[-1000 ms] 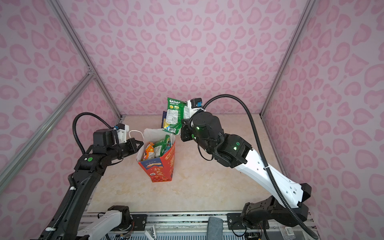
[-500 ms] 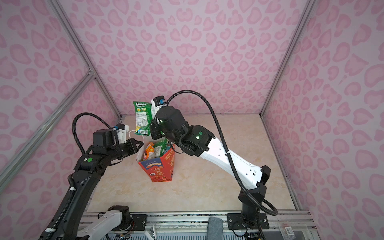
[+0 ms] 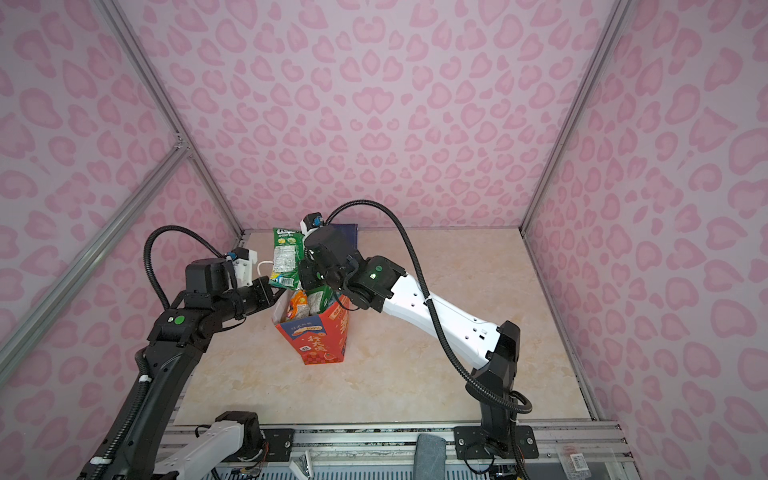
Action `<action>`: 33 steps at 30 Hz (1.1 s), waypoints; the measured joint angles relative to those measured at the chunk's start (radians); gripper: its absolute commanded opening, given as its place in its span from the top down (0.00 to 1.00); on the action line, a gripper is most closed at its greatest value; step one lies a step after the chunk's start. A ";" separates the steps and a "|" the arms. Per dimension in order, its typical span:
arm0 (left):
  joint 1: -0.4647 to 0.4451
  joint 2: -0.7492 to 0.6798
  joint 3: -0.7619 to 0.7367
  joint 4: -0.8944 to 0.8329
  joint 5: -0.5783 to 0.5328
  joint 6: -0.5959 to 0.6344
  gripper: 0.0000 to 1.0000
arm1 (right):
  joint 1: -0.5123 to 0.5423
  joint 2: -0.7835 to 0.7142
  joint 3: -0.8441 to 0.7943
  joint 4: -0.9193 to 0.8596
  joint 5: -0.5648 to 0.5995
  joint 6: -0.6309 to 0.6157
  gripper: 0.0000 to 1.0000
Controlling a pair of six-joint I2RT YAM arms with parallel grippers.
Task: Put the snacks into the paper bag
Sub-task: 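Lower the Spring Tea packet into the bag with the right gripper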
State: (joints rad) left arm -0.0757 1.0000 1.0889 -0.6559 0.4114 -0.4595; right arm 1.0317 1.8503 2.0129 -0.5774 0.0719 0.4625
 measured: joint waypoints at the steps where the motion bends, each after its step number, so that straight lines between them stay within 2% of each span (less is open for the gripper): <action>1: 0.000 0.000 0.000 0.000 0.000 0.000 0.91 | -0.003 -0.003 -0.016 0.001 -0.002 0.001 1.00; 10: -0.001 0.000 0.000 0.000 0.000 0.000 0.91 | -0.037 -0.022 -0.111 0.011 -0.049 0.032 1.00; 33: 0.000 0.000 0.000 0.000 0.000 0.000 0.91 | -0.043 -0.002 -0.121 -0.019 -0.038 0.031 1.00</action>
State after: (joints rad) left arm -0.0761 1.0004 1.0889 -0.6559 0.4114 -0.4595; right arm 0.9886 1.8488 1.8915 -0.5964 0.0338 0.4938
